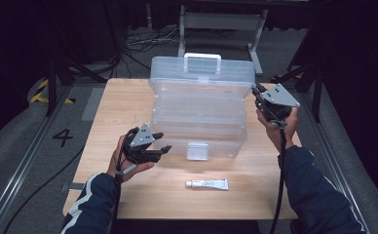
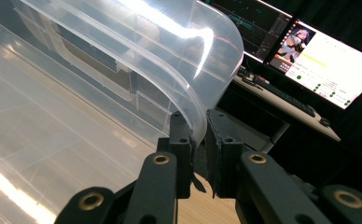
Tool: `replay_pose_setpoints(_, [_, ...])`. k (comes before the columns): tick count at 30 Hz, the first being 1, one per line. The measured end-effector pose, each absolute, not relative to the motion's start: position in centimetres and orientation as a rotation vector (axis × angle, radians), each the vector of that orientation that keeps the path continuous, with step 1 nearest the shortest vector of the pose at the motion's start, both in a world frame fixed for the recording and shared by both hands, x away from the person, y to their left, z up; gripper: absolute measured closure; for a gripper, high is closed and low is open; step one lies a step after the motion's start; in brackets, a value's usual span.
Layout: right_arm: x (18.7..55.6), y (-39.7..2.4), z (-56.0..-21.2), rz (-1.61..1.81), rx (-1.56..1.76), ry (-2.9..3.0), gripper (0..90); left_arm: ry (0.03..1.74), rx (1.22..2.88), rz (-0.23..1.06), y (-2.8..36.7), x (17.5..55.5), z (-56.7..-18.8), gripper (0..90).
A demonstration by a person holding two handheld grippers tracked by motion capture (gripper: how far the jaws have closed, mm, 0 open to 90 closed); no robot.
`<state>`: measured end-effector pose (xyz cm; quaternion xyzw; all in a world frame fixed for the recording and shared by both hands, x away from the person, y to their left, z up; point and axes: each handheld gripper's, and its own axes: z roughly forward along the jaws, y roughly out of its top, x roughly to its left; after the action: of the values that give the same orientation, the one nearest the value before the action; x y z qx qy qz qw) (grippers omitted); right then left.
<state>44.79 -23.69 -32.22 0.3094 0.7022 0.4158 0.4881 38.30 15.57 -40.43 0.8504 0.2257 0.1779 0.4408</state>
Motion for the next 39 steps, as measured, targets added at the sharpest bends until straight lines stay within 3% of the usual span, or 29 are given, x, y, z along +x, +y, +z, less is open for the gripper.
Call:
replay_pose_setpoints(23, [47.4,-23.7,-30.6,1.012,0.805,1.728,83.0,0.474,2.280,0.295,12.2,41.4,-40.7,45.5])
replay_pose_setpoints(29, [48.3,-24.0,-30.4,1.056,0.834,1.730,83.3,0.460,2.324,0.306,11.5,41.6,-41.0,45.4])
replay_pose_setpoints(39, [49.3,-23.8,-30.4,1.069,0.858,1.697,84.4,0.466,2.394,0.284,11.5,42.2,-41.2,51.1])
